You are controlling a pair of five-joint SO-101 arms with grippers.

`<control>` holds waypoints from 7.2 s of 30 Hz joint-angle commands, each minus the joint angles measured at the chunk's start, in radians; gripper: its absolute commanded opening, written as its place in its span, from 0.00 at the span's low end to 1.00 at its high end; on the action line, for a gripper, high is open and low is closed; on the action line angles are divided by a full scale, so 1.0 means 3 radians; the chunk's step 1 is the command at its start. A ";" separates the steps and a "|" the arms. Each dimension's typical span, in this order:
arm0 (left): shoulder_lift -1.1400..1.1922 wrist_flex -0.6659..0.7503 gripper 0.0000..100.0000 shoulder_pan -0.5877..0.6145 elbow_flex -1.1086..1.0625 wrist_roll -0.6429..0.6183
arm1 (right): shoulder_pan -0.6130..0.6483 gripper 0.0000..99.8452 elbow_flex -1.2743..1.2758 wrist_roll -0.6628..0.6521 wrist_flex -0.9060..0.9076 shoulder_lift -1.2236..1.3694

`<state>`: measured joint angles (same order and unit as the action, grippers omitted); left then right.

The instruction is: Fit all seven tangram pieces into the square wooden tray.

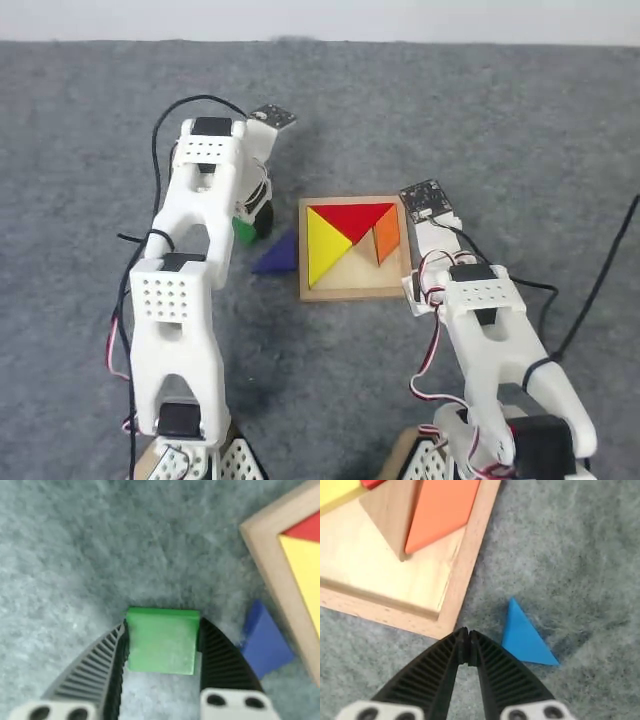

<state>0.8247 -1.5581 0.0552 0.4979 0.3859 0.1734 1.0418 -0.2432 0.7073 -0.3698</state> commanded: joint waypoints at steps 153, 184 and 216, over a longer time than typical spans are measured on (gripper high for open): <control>-0.4930 0.2849 0.25 -0.0046 -0.5332 -0.1463 | -0.0545 0.18 -0.1964 -0.1125 0.1409 0.1210; -0.4930 0.2849 0.25 -0.0046 -0.5332 -0.1453 | -0.0412 0.12 -0.1821 -0.1529 0.1430 0.1522; -0.4930 0.2849 0.25 -0.0046 -0.5332 -0.1453 | -0.0043 0.14 -0.2629 -0.0440 0.1921 0.1522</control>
<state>-0.6559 -0.7296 0.0368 -1.1147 -0.0361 0.0997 0.3099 -0.3936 1.3211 0.0967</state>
